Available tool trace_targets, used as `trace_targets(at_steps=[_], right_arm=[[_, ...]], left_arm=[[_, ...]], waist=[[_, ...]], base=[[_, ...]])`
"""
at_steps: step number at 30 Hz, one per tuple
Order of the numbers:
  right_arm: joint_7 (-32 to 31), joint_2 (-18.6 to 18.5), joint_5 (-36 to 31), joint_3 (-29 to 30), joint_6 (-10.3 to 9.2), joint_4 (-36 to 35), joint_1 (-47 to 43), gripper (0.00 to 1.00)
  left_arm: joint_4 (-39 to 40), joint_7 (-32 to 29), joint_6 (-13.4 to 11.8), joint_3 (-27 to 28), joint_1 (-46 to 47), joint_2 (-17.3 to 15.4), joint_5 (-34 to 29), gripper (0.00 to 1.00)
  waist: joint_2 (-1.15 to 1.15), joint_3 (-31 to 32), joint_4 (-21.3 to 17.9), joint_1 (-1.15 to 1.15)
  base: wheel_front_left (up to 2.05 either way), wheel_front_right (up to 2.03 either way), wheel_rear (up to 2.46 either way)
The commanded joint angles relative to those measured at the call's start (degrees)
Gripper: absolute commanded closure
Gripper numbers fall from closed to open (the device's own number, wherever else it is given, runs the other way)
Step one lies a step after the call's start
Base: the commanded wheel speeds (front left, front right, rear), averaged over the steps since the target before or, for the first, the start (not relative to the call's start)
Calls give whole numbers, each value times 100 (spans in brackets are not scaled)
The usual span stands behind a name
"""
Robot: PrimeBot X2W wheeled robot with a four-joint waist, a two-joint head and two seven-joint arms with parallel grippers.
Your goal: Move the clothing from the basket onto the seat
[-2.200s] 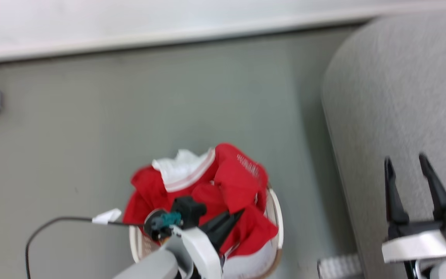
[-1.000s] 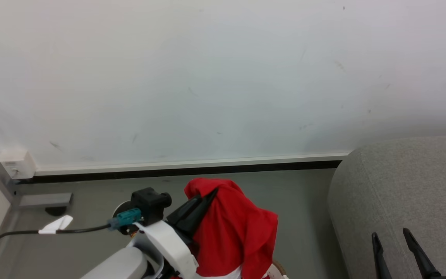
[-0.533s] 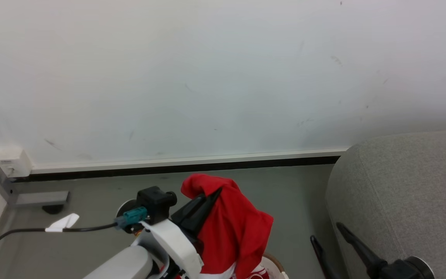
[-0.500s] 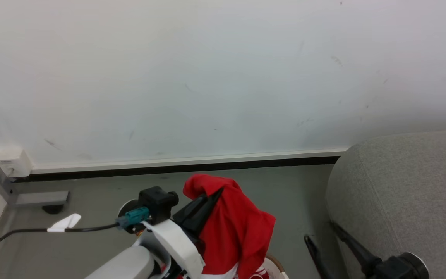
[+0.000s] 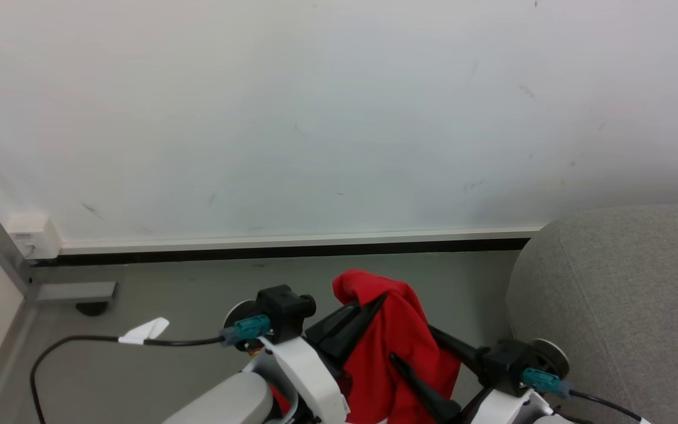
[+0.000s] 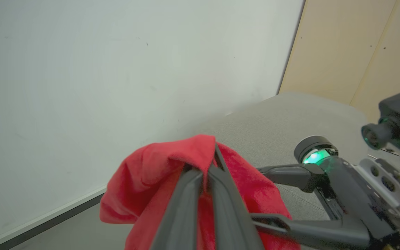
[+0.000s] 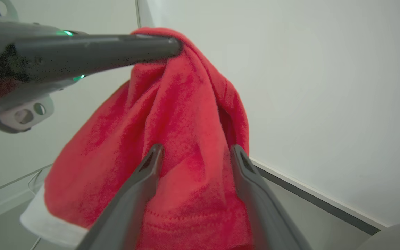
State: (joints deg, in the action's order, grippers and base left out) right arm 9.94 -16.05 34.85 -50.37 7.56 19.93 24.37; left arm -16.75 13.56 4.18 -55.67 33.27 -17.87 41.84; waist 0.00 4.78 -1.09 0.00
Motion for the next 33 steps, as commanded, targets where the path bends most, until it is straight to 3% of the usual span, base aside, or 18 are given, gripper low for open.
trace_targets(at_steps=[1, 4, 5, 6, 11, 21, 22, 24, 25, 26, 33], right_arm=[[10, 123, 181, -188, -14, 218, 173, 0], [148, 339, 519, -498, -14, 702, 398, 0], [212, 452, 708, -542, -14, 819, 433, 41], [272, 533, 850, -593, -14, 936, 490, 100], [497, 679, 1464, -760, -14, 1070, 652, 100], [529, 508, 1549, -432, -14, 801, 582, 100], [530, 488, 1523, -390, -14, 775, 553, 100], [530, 458, 1499, -320, -14, 723, 496, 100], [531, 440, 1477, -265, -14, 702, 478, 100], [531, 428, 1459, -203, -14, 682, 459, 100], [524, 346, 1264, 272, -14, 525, 373, 100]], left_arm=[[-30, 25, 36, 2, 72, 31, -10, 100], [-54, 15, 83, -36, 86, 76, 73, 100], [-62, 2, 99, -48, 80, 90, 95, 100], [-61, 1, 119, -39, 59, 107, 138, 100], [-131, 9, 151, -36, 80, 28, 191, 100], [-197, 66, 78, 51, 26, -62, 151, 100], [-199, 72, 71, 57, 17, -68, 128, 95], [-198, 95, 50, 67, -2, -72, 90, 61], [-198, 103, 54, 70, -12, -71, 75, 24], [-198, 108, 52, 72, -26, -66, 62, 0], [-206, 142, 33, 94, -84, -31, -84, 0]], waist=[[0, -4, 21, 0], [0, -10, 45, 0], [0, -7, 50, 0], [0, -9, 55, 0], [0, -47, 77, 0], [0, -91, 3, 0], [0, -93, -9, 0], [0, -93, -31, 0], [0, -92, -41, 0], [0, -88, -51, 0], [0, -95, -117, 0]], base=[[0, 0, 0], [0, 0, 0], [0, 0, 0], [0, 0, 0], [0, 0, 0], [0, 0, 0], [0, 0, 0], [0, 0, 0], [0, 0, 0], [0, 0, 0], [0, 0, 0]])
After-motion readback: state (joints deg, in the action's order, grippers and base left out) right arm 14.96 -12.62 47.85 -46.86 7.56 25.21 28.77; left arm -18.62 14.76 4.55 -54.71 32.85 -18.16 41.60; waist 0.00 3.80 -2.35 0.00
